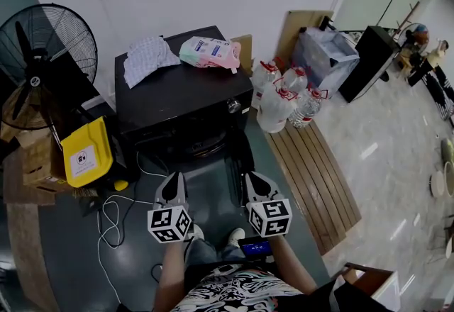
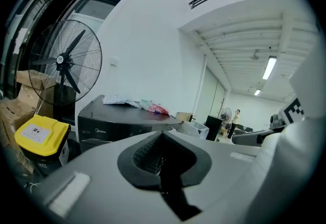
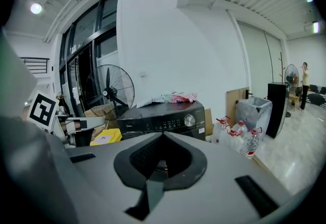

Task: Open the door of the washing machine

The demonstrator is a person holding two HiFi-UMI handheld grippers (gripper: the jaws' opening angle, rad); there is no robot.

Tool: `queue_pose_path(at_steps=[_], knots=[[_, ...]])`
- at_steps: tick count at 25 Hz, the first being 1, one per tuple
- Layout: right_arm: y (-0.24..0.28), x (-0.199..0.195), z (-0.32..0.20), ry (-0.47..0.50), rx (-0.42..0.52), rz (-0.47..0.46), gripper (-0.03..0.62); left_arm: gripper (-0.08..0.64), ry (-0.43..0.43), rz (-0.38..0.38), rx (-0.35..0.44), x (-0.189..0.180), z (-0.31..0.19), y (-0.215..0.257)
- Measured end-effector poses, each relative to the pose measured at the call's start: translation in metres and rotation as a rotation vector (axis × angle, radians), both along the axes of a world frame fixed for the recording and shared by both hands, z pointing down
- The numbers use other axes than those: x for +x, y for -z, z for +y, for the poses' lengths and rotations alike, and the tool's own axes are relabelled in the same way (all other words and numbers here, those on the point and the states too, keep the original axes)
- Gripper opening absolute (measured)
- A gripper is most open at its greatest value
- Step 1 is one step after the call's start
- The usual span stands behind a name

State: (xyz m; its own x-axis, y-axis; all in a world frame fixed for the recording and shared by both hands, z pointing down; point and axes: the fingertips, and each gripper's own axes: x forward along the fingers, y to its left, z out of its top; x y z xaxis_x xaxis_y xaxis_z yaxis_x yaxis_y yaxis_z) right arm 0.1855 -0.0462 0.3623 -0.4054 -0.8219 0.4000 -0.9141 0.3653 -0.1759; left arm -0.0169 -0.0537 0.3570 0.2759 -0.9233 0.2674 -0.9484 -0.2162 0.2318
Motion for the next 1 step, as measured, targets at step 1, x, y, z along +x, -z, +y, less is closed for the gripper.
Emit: queue_pose_path(at_steps=[1], knots=[[-0.0010,0.0004,0.0007,0.000,-0.002,0.002,0.002,0.002,0.000,-0.001,0.001,0.0005,0.0007,0.0000]])
